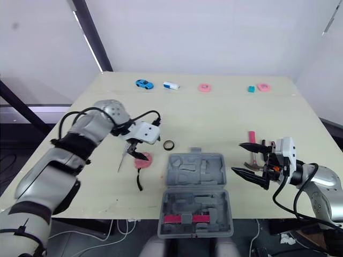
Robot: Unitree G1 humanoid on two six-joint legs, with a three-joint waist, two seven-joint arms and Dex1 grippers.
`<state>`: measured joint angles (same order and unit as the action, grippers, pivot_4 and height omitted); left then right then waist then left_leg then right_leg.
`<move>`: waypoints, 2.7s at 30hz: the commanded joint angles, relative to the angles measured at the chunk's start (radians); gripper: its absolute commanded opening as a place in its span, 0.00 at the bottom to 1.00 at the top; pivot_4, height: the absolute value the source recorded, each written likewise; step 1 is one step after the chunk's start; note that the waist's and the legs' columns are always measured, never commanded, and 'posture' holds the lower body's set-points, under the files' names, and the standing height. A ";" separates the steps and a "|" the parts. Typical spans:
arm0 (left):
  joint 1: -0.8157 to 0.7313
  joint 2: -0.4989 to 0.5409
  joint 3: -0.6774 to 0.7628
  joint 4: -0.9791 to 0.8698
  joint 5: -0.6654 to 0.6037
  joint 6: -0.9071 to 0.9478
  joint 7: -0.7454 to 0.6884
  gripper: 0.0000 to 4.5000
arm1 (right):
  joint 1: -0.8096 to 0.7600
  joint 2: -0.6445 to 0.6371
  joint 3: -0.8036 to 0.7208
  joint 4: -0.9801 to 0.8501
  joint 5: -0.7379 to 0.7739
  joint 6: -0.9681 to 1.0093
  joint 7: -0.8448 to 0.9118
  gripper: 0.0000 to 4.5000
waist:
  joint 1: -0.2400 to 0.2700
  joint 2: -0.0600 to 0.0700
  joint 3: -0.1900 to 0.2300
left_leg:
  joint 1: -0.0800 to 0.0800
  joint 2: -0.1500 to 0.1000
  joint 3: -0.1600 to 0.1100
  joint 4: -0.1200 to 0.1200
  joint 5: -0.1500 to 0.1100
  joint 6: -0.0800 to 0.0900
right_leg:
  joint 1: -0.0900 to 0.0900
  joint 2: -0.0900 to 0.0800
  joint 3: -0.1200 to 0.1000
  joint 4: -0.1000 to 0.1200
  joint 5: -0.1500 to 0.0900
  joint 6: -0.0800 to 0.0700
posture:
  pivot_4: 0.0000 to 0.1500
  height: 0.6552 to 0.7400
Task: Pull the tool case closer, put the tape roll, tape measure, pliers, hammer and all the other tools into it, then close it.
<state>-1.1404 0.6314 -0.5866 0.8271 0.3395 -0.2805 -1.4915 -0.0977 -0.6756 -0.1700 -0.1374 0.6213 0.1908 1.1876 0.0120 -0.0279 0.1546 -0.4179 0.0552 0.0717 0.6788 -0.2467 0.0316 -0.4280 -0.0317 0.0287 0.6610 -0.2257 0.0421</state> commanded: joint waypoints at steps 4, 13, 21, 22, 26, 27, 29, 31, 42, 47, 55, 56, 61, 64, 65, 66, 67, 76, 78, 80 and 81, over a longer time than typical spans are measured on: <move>-0.100 -0.085 -0.065 0.257 0.151 -0.160 0.122 1.00 | 0.017 0.004 -0.021 -0.025 -0.011 -0.023 -0.014 1.00 | 0.000 0.000 0.000 | -0.001 0.000 0.000 0.000 0.000 0.000 | -0.001 0.000 0.000 0.000 0.000 0.001 | 1.00 0.99; -0.143 -0.218 -0.116 0.426 0.290 -0.218 0.281 1.00 | 0.057 0.009 -0.035 -0.054 -0.008 -0.021 -0.034 1.00 | 0.000 -0.001 0.000 | -0.002 0.000 -0.001 0.001 0.000 0.000 | -0.001 0.000 0.000 0.000 0.000 0.001 | 1.00 0.99; -0.143 -0.283 -0.158 0.480 0.385 -0.201 0.376 1.00 | 0.078 0.000 -0.051 -0.038 -0.011 -0.039 -0.021 1.00 | 0.000 -0.001 0.001 | -0.003 0.000 -0.002 0.002 0.000 0.000 | -0.002 0.000 -0.001 0.000 0.000 0.001 | 1.00 0.99; -0.144 -0.288 -0.160 0.485 0.395 -0.195 0.390 1.00 | 0.078 0.000 -0.052 -0.036 -0.011 -0.040 -0.021 1.00 | 0.001 -0.001 0.000 | -0.003 0.000 -0.002 0.002 0.000 0.000 | -0.002 0.000 -0.001 0.001 0.000 0.001 | 1.00 0.99; -0.145 -0.304 -0.164 0.500 0.419 -0.180 0.415 1.00 | 0.078 -0.001 -0.056 -0.034 -0.016 -0.046 -0.022 1.00 | 0.002 0.000 0.000 | -0.002 0.000 -0.002 0.004 0.000 0.000 | 0.000 0.000 -0.001 0.002 0.000 0.001 | 1.00 0.99; -0.144 -0.307 -0.165 0.502 0.422 -0.178 0.420 1.00 | 0.078 0.000 -0.057 -0.036 -0.017 -0.045 -0.023 1.00 | 0.002 0.000 0.000 | -0.002 0.000 -0.002 0.004 0.000 0.000 | 0.000 0.000 -0.001 0.002 0.000 0.001 | 1.00 0.99; -0.148 -0.309 -0.169 0.504 0.435 -0.176 0.427 1.00 | 0.079 0.001 -0.059 -0.041 -0.018 -0.041 -0.027 1.00 | 0.002 0.000 0.000 | 0.000 0.000 -0.002 0.004 0.000 0.000 | 0.002 0.000 -0.001 0.002 0.000 0.000 | 1.00 0.99; -0.152 -0.310 -0.162 0.505 0.435 -0.172 0.428 1.00 | 0.080 0.000 -0.061 -0.046 -0.018 -0.038 -0.032 1.00 | 0.001 0.000 0.000 | 0.001 0.000 -0.002 0.004 0.000 0.000 | 0.003 0.000 -0.001 0.002 -0.001 -0.002 | 1.00 0.99; -0.168 -0.304 -0.153 0.500 0.434 -0.167 0.405 1.00 | 0.085 0.007 -0.048 -0.059 -0.026 -0.035 -0.050 1.00 | 0.001 0.000 0.000 | 0.001 0.000 -0.003 0.004 0.000 0.000 | 0.003 0.000 -0.001 0.002 -0.001 -0.002 | 1.00 0.99; -0.170 -0.303 -0.152 0.499 0.437 -0.161 0.398 0.81 | 0.079 0.007 -0.043 -0.049 -0.030 -0.038 -0.046 1.00 | 0.000 0.000 0.000 | 0.001 0.000 -0.003 0.004 0.000 0.000 | 0.003 0.000 -0.001 0.002 -0.001 -0.002 | 1.00 0.99; -0.167 -0.303 -0.150 0.501 0.445 -0.156 0.413 0.36 | 0.089 0.010 -0.044 -0.019 -0.043 -0.065 -0.022 1.00 | 0.001 -0.001 0.000 | 0.000 0.000 -0.003 0.004 0.000 0.000 | 0.003 0.000 -0.001 0.001 0.000 0.001 | 1.00 0.99; -0.167 -0.304 -0.149 0.501 0.446 -0.156 0.416 0.36 | 0.090 0.010 -0.044 -0.017 -0.044 -0.068 -0.021 1.00 | 0.001 -0.001 0.000 | 0.000 0.000 -0.003 0.004 -0.001 0.001 | 0.003 0.000 -0.001 0.001 0.000 0.001 | 1.00 0.99; -0.170 -0.309 -0.151 0.504 0.453 -0.153 0.423 0.36 | 0.092 0.011 -0.045 -0.016 -0.047 -0.074 -0.014 1.00 | 0.000 -0.001 0.000 | 0.000 0.000 -0.003 0.004 -0.001 0.001 | 0.003 0.000 -0.002 0.001 0.000 0.001 | 1.00 0.99; -0.170 -0.308 -0.150 0.505 0.455 -0.154 0.417 0.30 | 0.090 0.007 -0.046 -0.018 -0.046 -0.076 -0.004 1.00 | 0.000 -0.001 0.000 | 0.000 0.000 -0.003 0.004 -0.001 0.001 | 0.003 0.000 -0.001 0.001 0.000 0.001 | 1.00 0.99; -0.170 -0.307 -0.152 0.506 0.457 -0.154 0.415 0.24 | 0.090 0.005 -0.043 -0.018 -0.049 -0.081 0.003 1.00 | 0.000 0.000 0.000 | 0.000 0.000 -0.003 0.004 -0.001 0.001 | 0.003 0.000 -0.001 0.001 0.000 0.001 | 1.00 0.99; -0.170 -0.307 -0.152 0.506 0.458 -0.154 0.413 0.19 | 0.090 0.002 -0.041 -0.017 -0.052 -0.085 0.010 1.00 | 0.000 -0.001 0.000 | 0.000 0.000 -0.003 0.004 -0.001 0.001 | 0.003 0.000 -0.001 0.001 0.000 0.001 | 1.00 0.99; -0.170 -0.307 -0.152 0.507 0.459 -0.154 0.411 0.12 | 0.090 -0.001 -0.039 -0.016 -0.056 -0.090 0.017 1.00 | 0.000 -0.001 0.000 | 0.000 0.000 -0.003 0.004 -0.001 0.001 | 0.003 0.000 -0.001 0.001 0.000 0.001 | 1.00 0.99; -0.192 -0.292 -0.117 0.500 0.427 -0.147 0.373 0.04 | 0.080 0.004 -0.049 -0.011 -0.045 -0.108 0.041 1.00 | 0.000 -0.001 0.000 | 0.000 0.000 -0.003 0.004 -0.001 0.001 | 0.003 0.000 -0.002 0.001 0.000 0.001 | 1.00 0.99; -0.207 -0.280 -0.103 0.498 0.412 -0.141 0.327 0.04 | 0.078 0.004 -0.047 -0.011 -0.045 -0.105 0.042 1.00 | 0.000 -0.001 0.001 | -0.001 0.000 -0.003 0.004 -0.001 0.001 | 0.003 0.000 -0.002 0.001 0.000 0.001 | 1.00 0.99; -0.223 -0.268 -0.078 0.491 0.385 -0.137 0.272 0.04 | 0.078 0.005 -0.045 -0.010 -0.047 -0.106 0.042 1.00 | 0.000 -0.001 0.001 | -0.001 0.000 -0.003 0.004 -0.001 0.001 | 0.003 0.000 -0.002 0.001 0.000 0.001 | 1.00 0.99; -0.232 -0.266 -0.050 0.485 0.351 -0.129 0.234 0.04 | 0.079 0.005 -0.044 -0.008 -0.049 -0.108 0.043 1.00 | 0.000 -0.001 0.001 | -0.001 0.000 -0.003 0.004 -0.001 0.001 | 0.002 0.000 -0.002 0.001 0.000 0.001 | 1.00 0.99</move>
<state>-1.3258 0.3500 -0.6938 1.3330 0.7469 -0.4262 -1.1930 -0.0105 -0.6640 -0.1953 -0.1367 0.5573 0.1018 1.2243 0.0118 -0.0290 0.1553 -0.4199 0.0549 0.0688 0.6832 -0.2474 0.0325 -0.4266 -0.0319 0.0272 0.6620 -0.2254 0.0428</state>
